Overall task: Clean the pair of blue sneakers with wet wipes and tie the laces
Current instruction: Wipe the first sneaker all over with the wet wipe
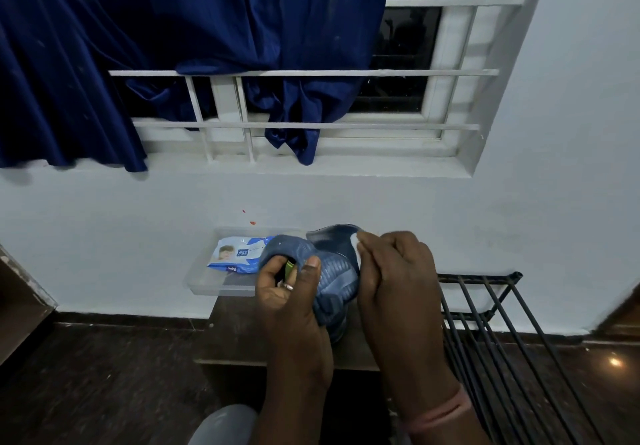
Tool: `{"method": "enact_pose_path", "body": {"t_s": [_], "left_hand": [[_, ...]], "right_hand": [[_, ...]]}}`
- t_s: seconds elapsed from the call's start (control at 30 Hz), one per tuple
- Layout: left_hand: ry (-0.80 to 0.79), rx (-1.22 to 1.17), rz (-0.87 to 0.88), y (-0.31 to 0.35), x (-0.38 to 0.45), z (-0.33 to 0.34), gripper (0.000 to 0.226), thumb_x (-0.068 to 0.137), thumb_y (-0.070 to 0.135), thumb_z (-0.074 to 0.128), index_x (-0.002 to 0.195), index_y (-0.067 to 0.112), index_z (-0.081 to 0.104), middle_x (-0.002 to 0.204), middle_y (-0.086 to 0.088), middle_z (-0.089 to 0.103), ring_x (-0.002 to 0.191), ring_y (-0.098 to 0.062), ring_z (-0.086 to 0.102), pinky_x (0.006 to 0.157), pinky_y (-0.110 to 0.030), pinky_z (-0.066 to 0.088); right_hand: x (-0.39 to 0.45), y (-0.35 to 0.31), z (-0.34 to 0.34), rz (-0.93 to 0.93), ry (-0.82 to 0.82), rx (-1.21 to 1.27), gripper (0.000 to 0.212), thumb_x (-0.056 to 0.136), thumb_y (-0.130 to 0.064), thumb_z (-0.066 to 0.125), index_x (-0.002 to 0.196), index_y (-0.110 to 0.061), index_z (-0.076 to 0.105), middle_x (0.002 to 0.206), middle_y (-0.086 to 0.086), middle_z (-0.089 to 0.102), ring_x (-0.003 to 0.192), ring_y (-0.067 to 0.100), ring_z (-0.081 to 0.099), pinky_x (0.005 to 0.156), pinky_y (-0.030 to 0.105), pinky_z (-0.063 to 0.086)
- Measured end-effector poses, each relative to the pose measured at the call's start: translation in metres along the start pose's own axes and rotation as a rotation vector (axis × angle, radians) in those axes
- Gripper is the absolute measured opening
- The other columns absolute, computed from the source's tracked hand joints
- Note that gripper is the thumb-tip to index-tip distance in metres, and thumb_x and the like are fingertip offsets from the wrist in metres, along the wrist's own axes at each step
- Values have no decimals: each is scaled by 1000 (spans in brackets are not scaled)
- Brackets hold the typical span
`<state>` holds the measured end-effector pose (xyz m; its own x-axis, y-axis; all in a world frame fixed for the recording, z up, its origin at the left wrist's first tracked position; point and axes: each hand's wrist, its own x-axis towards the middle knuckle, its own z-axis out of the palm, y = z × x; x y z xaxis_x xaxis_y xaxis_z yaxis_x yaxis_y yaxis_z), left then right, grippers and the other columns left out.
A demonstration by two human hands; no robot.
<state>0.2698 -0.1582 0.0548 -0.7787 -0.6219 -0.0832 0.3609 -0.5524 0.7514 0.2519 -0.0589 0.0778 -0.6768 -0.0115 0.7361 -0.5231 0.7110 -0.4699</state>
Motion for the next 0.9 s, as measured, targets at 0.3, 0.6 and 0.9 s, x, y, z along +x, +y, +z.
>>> {"method": "enact_pose_path", "body": {"t_s": [0.3, 0.6, 0.9], "left_hand": [[-17, 36, 65, 7, 8, -13, 57, 78, 12, 74, 130, 4, 54, 127, -27, 64, 108, -41, 67, 96, -53, 54], [-85, 73, 59, 16, 4, -16, 49, 82, 7, 71, 128, 8, 55, 112, -11, 73, 98, -32, 72, 76, -35, 62], [6, -199, -107, 24, 3, -2, 56, 77, 21, 72, 128, 1, 59, 117, -21, 70, 95, -29, 73, 80, -38, 63]], "right_hand": [[-9, 11, -5, -15, -92, 51, 15, 99, -16, 58, 105, -16, 72, 89, -1, 60, 83, 16, 56, 75, 35, 49], [47, 7, 11, -95, -315, -38, 13, 89, -2, 61, 88, -7, 72, 84, 8, 59, 79, 26, 57, 69, 44, 51], [-4, -17, 4, -115, -80, 72, 36, 91, -21, 45, 113, -13, 72, 93, 2, 57, 83, 20, 51, 72, 31, 42]]}}
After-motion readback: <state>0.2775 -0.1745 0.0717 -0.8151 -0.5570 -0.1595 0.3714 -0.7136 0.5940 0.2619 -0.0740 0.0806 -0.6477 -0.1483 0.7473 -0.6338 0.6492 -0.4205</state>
